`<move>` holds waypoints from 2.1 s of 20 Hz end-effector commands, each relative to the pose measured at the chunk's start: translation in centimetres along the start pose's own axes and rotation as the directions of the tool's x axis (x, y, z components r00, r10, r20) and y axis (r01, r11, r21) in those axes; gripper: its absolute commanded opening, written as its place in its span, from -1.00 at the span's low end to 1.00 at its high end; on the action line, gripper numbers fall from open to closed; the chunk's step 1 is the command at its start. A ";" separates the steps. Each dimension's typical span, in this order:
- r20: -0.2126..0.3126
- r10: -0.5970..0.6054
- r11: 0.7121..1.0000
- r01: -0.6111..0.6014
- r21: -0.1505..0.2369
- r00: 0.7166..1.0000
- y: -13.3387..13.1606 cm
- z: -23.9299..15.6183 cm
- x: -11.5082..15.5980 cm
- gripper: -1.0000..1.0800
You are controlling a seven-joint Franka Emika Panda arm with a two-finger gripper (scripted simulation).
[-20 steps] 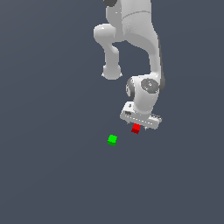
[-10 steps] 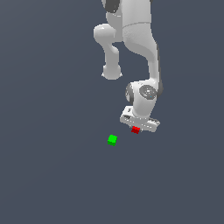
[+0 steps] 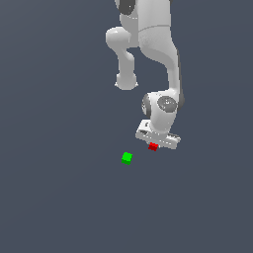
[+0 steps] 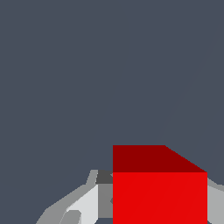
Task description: Stack the red cube on top of the green cube.
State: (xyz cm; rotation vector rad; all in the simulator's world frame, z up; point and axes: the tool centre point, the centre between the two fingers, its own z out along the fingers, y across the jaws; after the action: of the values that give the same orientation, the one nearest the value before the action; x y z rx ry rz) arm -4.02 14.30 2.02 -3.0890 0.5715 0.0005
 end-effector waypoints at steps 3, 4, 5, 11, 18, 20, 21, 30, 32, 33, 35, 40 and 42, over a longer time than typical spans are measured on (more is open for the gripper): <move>0.000 0.001 1.000 -0.001 0.000 1.000 0.0 -0.3 0.0 -1.00; 0.000 0.001 1.000 -0.001 0.000 1.000 0.0 -0.5 0.0 -1.00; 0.000 0.001 1.000 -0.001 0.000 1.000 0.0 -0.7 0.0 -1.00; 0.000 0.001 1.000 -0.001 0.000 1.000 0.1 -3.7 -0.1 -1.00; 0.000 0.001 1.000 -0.001 0.000 1.000 0.1 -8.3 -0.1 -1.00; 0.000 0.001 1.000 -0.001 0.000 1.000 0.1 -9.1 0.0 -1.00; 0.000 0.001 1.000 -0.001 0.000 1.000 0.1 -9.4 0.0 -1.00; -0.001 0.001 1.000 -0.001 0.001 1.000 0.5 -9.6 0.5 -1.00; -0.001 0.001 1.000 -0.001 0.001 1.000 1.0 -9.3 1.0 -1.00; -0.001 0.001 1.000 -0.001 0.001 1.000 1.4 -9.1 1.4 -1.00; -0.001 0.001 1.000 -0.001 0.001 1.000 2.2 -8.7 2.4 -1.00; -0.001 0.001 1.000 -0.001 0.000 1.000 5.1 -7.1 5.6 -1.00; -0.001 0.001 1.000 -0.001 0.000 1.000 6.5 -6.4 7.1 -1.00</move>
State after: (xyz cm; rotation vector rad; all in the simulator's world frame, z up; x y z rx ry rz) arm -0.36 7.10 8.93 -3.0893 0.5723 -0.0004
